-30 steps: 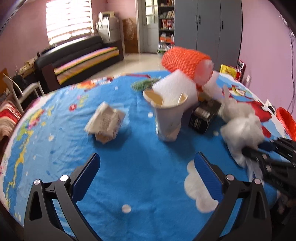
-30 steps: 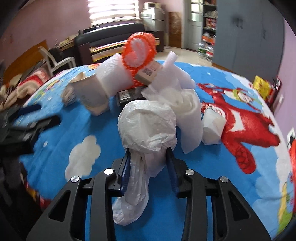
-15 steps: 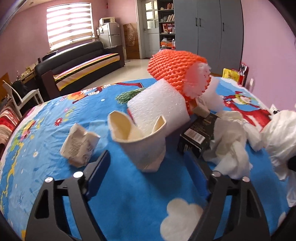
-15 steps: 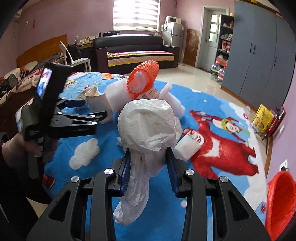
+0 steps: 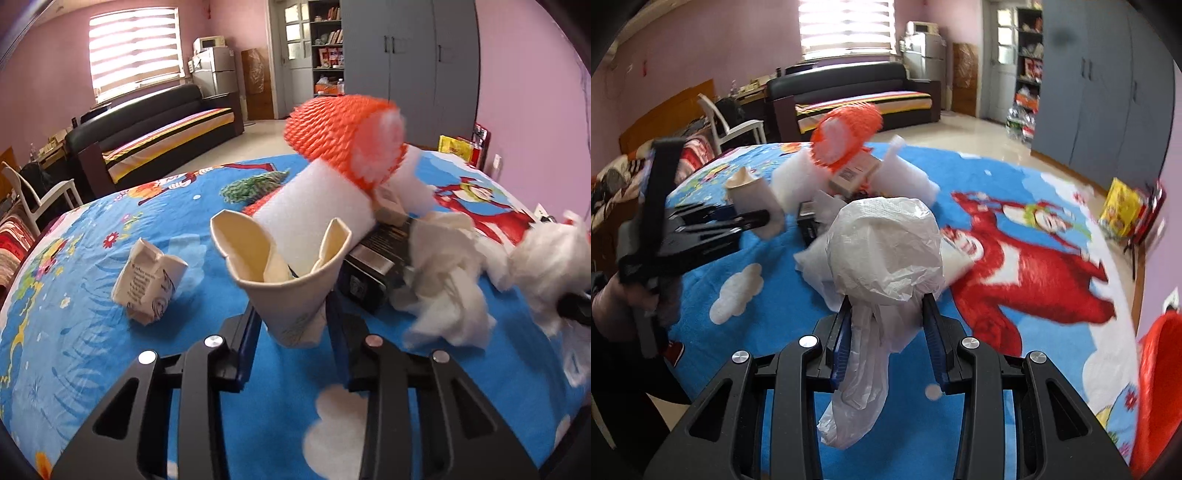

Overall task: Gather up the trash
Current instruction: 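Carry the bag and cup to the red bin and open both tools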

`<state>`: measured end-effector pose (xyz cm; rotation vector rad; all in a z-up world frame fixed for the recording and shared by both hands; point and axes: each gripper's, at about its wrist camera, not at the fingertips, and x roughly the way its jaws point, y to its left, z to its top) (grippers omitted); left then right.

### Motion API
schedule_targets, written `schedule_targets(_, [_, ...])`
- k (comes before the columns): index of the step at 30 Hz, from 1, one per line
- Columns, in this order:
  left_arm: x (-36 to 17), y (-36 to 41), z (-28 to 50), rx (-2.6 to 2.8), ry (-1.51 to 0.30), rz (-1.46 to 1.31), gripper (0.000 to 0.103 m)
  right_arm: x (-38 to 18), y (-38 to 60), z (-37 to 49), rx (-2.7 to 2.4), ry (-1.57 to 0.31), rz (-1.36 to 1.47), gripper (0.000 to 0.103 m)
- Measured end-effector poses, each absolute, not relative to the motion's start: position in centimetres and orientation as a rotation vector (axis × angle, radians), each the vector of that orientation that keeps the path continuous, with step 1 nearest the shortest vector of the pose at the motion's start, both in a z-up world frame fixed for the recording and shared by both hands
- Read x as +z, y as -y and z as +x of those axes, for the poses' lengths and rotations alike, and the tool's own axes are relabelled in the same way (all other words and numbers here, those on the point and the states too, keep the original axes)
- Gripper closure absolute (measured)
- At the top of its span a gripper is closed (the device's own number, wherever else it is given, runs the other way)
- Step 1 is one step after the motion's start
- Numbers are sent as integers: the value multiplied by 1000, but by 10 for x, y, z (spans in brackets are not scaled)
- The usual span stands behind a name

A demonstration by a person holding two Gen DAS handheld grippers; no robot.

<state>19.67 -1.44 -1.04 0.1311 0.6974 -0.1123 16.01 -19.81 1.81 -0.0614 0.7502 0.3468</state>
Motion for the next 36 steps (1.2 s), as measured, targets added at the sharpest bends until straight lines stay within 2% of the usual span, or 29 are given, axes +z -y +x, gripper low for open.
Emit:
schedule_targets(13, [27, 77, 131, -284, -605, 236, 69, 44, 231, 148, 305, -647, 12, 67])
schedule_targets(20, [40, 124, 133, -362, -607, 284, 69, 58, 265, 139, 207, -595, 28, 67])
schedule_targets(24, [54, 149, 145, -441, -622, 220, 68, 66, 288, 130, 133, -566, 31, 67])
schedule_targets(29, [78, 196, 157, -541, -560, 191, 68, 72, 321, 117, 24, -542, 50, 67])
schedule_targets(36, [74, 271, 163, -658, -539, 219, 68, 72, 386, 100, -163, -523, 132, 67])
